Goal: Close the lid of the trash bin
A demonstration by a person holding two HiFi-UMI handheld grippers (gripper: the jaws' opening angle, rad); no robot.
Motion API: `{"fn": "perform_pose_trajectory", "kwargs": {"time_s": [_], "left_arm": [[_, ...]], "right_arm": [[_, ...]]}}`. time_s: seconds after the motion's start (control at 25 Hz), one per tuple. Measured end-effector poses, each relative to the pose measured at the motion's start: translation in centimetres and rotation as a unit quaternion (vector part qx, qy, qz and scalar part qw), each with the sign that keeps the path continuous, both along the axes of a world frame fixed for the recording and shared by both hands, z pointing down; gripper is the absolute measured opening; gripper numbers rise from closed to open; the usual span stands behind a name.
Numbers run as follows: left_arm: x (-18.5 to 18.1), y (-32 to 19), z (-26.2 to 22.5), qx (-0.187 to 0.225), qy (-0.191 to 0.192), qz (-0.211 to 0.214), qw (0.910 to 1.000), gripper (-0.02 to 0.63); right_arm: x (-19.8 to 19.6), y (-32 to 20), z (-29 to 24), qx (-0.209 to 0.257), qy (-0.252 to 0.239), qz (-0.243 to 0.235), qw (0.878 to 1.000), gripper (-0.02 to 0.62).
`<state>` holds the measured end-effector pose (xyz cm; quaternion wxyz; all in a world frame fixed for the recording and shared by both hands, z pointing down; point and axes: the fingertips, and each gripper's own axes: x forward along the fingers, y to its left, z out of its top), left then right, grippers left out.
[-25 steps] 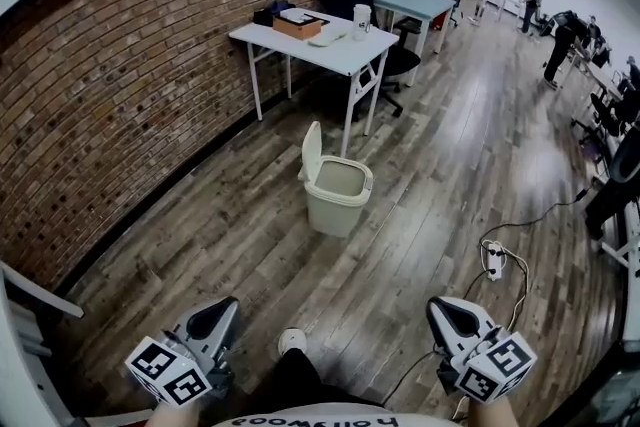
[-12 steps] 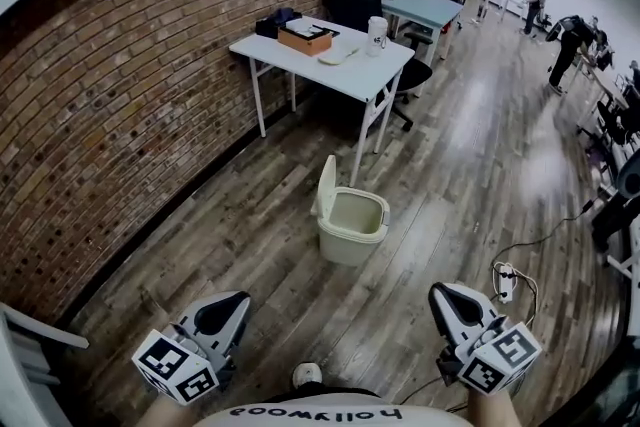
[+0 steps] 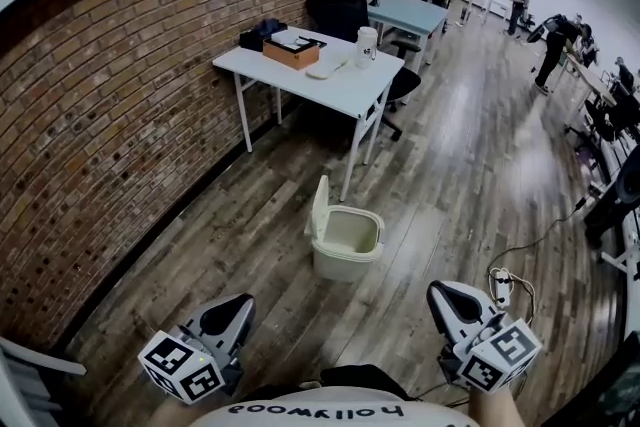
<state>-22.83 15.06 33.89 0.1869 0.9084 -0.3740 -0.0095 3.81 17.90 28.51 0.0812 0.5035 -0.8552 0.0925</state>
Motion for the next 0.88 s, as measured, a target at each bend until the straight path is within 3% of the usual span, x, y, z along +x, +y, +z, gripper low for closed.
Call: {"fn": "perform_pose_trajectory", "kwargs": {"time_s": [0.16, 0.36, 0.52, 0.88], "left_arm": [[1.4, -1.5, 0.9, -0.011, 0.002, -0.001, 0.9999, 0.015], [4.1, -3.0, 1.9, -0.033, 0.006, 0.017, 0.9993, 0.015], [4.8, -5.1, 1.9, -0.045, 0.024, 0.006, 0.9987, 0.014], [7.2, -10.7, 1.7, -0.056, 0.022, -0.033, 0.9977, 0.014]], "right_arm": [[1.1, -1.3, 0.9, -0.016, 0.006, 0.022, 1.000, 0.008], [3.3, -4.0, 4.9, -0.093, 0.050, 0.056, 0.993, 0.006], [3.0, -7.3, 5.7, -0.115, 0.025, 0.029, 0.993, 0.008], [6.2, -14.1, 6.5, -0.118, 0.044, -0.017, 0.992, 0.008]]}}
